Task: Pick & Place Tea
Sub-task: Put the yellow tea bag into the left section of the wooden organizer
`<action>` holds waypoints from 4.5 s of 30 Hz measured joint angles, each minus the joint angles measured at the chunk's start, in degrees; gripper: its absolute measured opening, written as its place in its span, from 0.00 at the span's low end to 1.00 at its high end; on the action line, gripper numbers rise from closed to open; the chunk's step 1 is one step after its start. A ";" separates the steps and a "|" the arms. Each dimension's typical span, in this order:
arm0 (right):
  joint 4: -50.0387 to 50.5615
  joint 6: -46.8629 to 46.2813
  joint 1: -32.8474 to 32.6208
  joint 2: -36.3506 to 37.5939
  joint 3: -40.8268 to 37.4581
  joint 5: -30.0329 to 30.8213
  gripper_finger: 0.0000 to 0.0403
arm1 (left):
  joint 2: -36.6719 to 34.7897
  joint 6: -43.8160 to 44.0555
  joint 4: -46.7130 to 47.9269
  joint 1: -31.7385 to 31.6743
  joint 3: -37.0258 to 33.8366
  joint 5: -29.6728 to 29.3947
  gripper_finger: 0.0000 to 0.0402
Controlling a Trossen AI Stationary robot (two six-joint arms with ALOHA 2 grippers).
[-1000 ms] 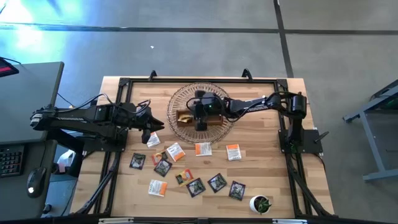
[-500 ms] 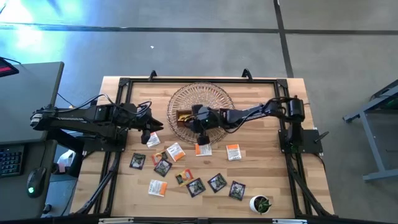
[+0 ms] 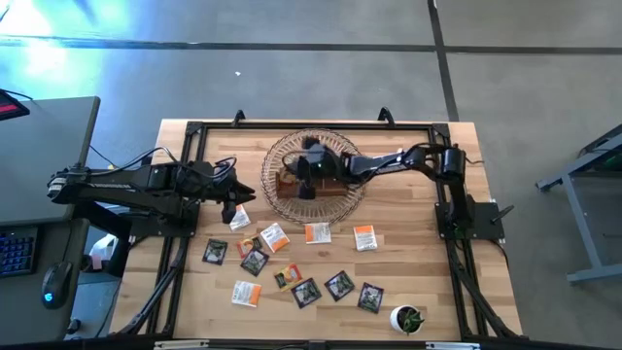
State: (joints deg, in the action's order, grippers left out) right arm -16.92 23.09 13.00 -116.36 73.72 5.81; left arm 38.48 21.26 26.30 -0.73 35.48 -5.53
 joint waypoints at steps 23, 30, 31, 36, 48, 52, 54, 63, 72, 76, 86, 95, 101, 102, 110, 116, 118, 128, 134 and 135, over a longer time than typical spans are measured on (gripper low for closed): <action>8.82 -4.97 -5.22 2.49 0.45 5.79 0.00 | 1.42 -1.49 0.09 0.00 0.00 -0.18 0.22; 16.62 -3.77 -10.12 9.65 0.49 18.99 0.00 | 8.47 3.24 0.70 -0.04 0.01 -5.44 0.22; 20.16 -4.47 -10.84 11.62 0.57 19.66 0.00 | 9.96 3.17 0.13 -0.26 -0.07 -5.88 0.22; 39.91 -16.07 -12.66 21.61 0.56 13.50 0.01 | 17.04 -1.01 -7.90 -3.30 -0.04 -6.80 0.22; 13.90 -22.66 -12.50 26.75 -21.90 -6.41 0.01 | 30.10 -14.57 -17.46 -17.30 3.91 3.86 0.22; 11.70 -23.21 -10.24 27.59 -23.31 -10.00 0.00 | 34.18 -18.18 -20.51 -19.69 3.89 3.42 0.22; 10.84 -23.17 -9.50 27.69 -23.23 -8.20 0.01 | 36.42 -19.32 -22.60 -20.36 3.93 3.11 0.22; 11.88 -23.23 -9.50 27.54 -23.29 -7.18 0.01 | 40.65 -21.07 -27.76 -20.63 3.89 3.00 0.22; 11.88 -23.16 -10.15 27.54 -23.29 -7.27 0.01 | 39.56 -21.05 -28.43 -20.63 3.91 -0.66 0.22; 11.88 -23.14 -10.13 27.54 -23.29 -7.27 0.01 | 39.56 -20.75 -28.35 -20.63 3.89 1.89 0.22; 11.89 -23.12 -10.13 27.52 -23.27 -7.29 0.01 | 39.56 -19.67 -27.71 -20.65 3.89 -1.31 0.22; 11.91 -23.12 -10.13 27.50 -23.27 -7.31 0.02 | 39.58 -17.63 -27.60 -20.63 3.89 1.85 0.22; 11.91 -23.12 -10.13 27.50 -23.27 -7.33 0.01 | 39.58 -17.51 -26.01 -20.63 3.89 0.67 0.22; 11.90 -23.12 -10.13 27.50 -23.25 -7.35 0.01 | 39.58 -17.49 -25.75 -20.63 3.89 0.48 0.22; 11.89 -23.12 -10.13 27.50 -23.24 -7.35 0.01 | 41.71 -14.88 -25.56 -20.63 3.85 3.14 0.22; 11.91 -23.12 -10.13 27.50 -23.22 -7.33 0.02 | 44.54 -14.77 -27.09 -20.61 3.93 3.47 0.22; 11.91 -23.12 -10.13 27.50 -23.22 -7.35 0.01 | 45.00 -14.95 -27.46 -20.63 3.98 3.45 0.22; 11.89 -23.12 -10.13 27.50 -23.22 -7.33 0.02 | 44.54 -14.89 -27.01 -20.63 3.91 3.51 0.01; 11.91 -23.12 -10.15 27.50 -23.22 -7.33 0.01 | 44.56 -11.62 -28.15 -19.97 3.86 4.21 0.02; 11.91 -23.12 -10.15 27.48 -23.22 -7.33 0.01 | 44.43 -11.02 -28.40 -19.63 3.85 3.68 0.01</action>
State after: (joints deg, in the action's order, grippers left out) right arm -5.02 -0.03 2.86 -88.88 50.50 -1.52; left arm 82.91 10.24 -2.10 -20.36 39.33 -1.85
